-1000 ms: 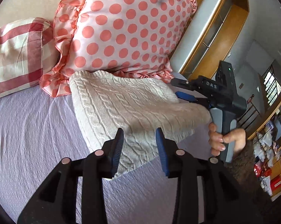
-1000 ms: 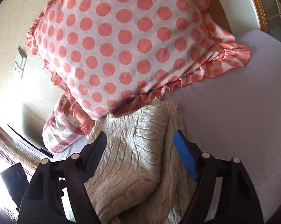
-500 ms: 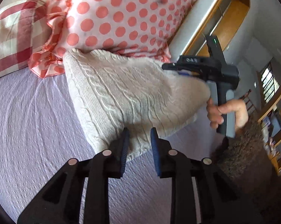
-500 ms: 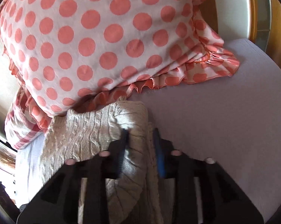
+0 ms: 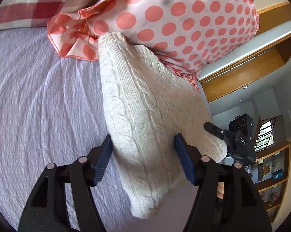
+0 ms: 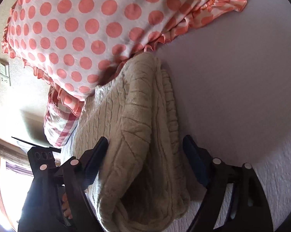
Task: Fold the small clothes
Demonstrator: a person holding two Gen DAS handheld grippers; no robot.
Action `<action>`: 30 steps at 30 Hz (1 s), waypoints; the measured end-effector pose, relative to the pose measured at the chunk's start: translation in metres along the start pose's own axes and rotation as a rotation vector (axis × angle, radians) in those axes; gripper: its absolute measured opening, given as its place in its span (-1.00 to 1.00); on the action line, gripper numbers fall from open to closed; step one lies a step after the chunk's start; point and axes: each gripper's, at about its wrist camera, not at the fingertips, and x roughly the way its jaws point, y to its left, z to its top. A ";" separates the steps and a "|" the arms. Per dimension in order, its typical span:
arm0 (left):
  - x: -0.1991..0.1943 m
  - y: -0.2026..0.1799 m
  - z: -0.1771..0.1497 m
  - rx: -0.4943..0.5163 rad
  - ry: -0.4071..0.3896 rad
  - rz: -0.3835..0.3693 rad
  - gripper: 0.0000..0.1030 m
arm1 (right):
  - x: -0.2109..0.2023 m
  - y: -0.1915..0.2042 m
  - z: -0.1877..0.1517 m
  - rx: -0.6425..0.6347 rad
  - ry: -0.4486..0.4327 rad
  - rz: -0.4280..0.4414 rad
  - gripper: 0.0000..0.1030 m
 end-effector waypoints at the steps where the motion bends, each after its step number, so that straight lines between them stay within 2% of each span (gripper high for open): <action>1: 0.004 0.003 0.002 -0.019 0.009 -0.021 0.31 | 0.003 -0.003 -0.003 0.011 0.009 0.032 0.37; 3: 0.008 0.008 0.002 -0.034 -0.001 -0.049 0.18 | 0.005 -0.008 -0.009 0.018 -0.007 0.072 0.00; 4: 0.010 0.008 0.004 -0.032 0.000 -0.051 0.11 | 0.007 -0.009 -0.012 0.035 -0.009 0.106 -0.07; 6: 0.005 0.012 0.004 -0.044 -0.005 -0.068 -0.25 | 0.007 -0.004 -0.018 0.053 -0.015 0.150 -0.21; 8: -0.014 0.013 0.004 -0.020 -0.021 -0.068 -0.31 | 0.008 0.016 -0.024 0.023 -0.010 0.197 -0.27; 10: -0.047 0.012 0.001 0.040 -0.055 -0.038 -0.32 | 0.016 0.045 -0.035 -0.047 0.013 0.238 -0.31; 12: -0.086 0.020 -0.008 0.072 -0.097 -0.008 -0.30 | 0.032 0.075 -0.047 -0.119 0.051 0.247 -0.32; 14: -0.113 0.035 -0.016 0.082 -0.121 0.070 -0.25 | 0.059 0.100 -0.059 -0.190 0.099 0.209 -0.32; 16: -0.122 0.052 -0.022 0.079 -0.129 0.190 -0.17 | 0.085 0.120 -0.070 -0.260 0.127 0.099 -0.25; 17: -0.124 0.060 -0.026 0.070 -0.127 0.222 -0.11 | 0.090 0.128 -0.075 -0.298 0.113 0.040 -0.05; 19: -0.140 0.063 -0.040 0.084 -0.194 0.228 -0.09 | 0.079 0.143 -0.081 -0.355 0.061 -0.035 0.09; 20: -0.151 0.058 -0.049 0.119 -0.242 0.276 -0.09 | 0.067 0.149 -0.084 -0.389 0.022 -0.098 0.32; 21: -0.165 0.054 -0.059 0.150 -0.290 0.327 -0.08 | 0.052 0.154 -0.089 -0.424 -0.032 -0.151 0.65; 22: -0.175 0.046 -0.071 0.178 -0.333 0.368 -0.04 | 0.035 0.161 -0.098 -0.461 -0.099 -0.185 0.80; 23: -0.182 0.039 -0.083 0.199 -0.358 0.404 0.15 | 0.018 0.165 -0.108 -0.496 -0.157 -0.205 0.97; 24: -0.183 0.032 -0.094 0.220 -0.370 0.448 0.39 | 0.003 0.166 -0.118 -0.528 -0.200 -0.218 0.97; 25: -0.185 0.026 -0.108 0.243 -0.378 0.510 0.48 | -0.007 0.169 -0.131 -0.561 -0.223 -0.229 0.97; 27: -0.178 0.015 -0.131 0.288 -0.381 0.650 0.82 | -0.015 0.172 -0.158 -0.617 -0.225 -0.283 0.97; 28: -0.172 0.012 -0.142 0.313 -0.374 0.709 0.87 | -0.014 0.171 -0.171 -0.643 -0.216 -0.328 0.97; 30: -0.163 0.009 -0.156 0.361 -0.349 0.772 0.93 | -0.005 0.169 -0.195 -0.677 -0.195 -0.401 0.97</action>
